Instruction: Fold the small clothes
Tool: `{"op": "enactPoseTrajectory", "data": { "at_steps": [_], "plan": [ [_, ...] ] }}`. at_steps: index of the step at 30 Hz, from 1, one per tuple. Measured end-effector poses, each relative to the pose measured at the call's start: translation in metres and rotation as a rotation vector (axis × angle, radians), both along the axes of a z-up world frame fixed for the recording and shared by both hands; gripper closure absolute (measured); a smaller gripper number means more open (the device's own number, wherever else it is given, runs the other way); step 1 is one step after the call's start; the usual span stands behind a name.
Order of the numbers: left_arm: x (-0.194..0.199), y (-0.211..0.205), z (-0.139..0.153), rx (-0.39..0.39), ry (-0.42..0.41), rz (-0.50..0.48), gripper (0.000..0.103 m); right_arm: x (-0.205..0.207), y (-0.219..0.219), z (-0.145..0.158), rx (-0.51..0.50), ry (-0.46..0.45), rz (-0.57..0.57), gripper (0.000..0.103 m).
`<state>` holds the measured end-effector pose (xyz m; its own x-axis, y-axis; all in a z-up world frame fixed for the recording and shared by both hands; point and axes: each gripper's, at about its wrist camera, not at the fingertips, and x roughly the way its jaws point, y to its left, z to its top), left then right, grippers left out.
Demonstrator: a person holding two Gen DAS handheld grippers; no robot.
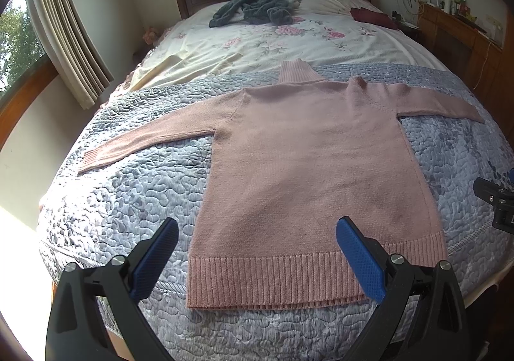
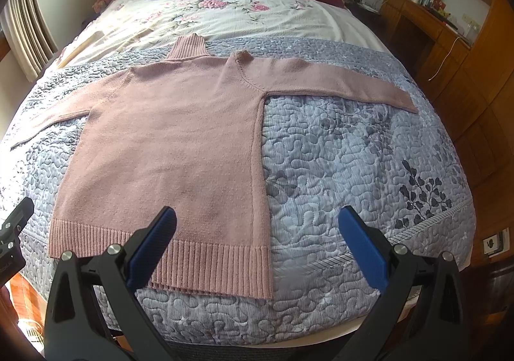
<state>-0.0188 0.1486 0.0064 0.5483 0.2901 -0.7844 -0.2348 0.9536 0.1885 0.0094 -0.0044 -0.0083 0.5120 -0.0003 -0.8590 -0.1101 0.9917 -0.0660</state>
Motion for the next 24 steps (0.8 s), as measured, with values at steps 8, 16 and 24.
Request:
{"op": "enactPoseTrajectory", "data": {
  "at_steps": [8, 16, 24],
  "plan": [
    [0.0, -0.001, 0.001, 0.0, 0.0, 0.0, 0.004, 0.0, 0.0, 0.0, 0.0, 0.0, 0.0, 0.003],
    [-0.001, 0.002, -0.004, 0.003, 0.001, 0.001, 0.004, 0.002, 0.0, 0.0, 0.008, 0.001, -0.002, 0.003],
    [0.006, 0.002, -0.011, -0.007, 0.001, -0.004, 0.004, 0.005, -0.002, -0.003, 0.016, -0.004, -0.003, 0.003]
  ]
}}
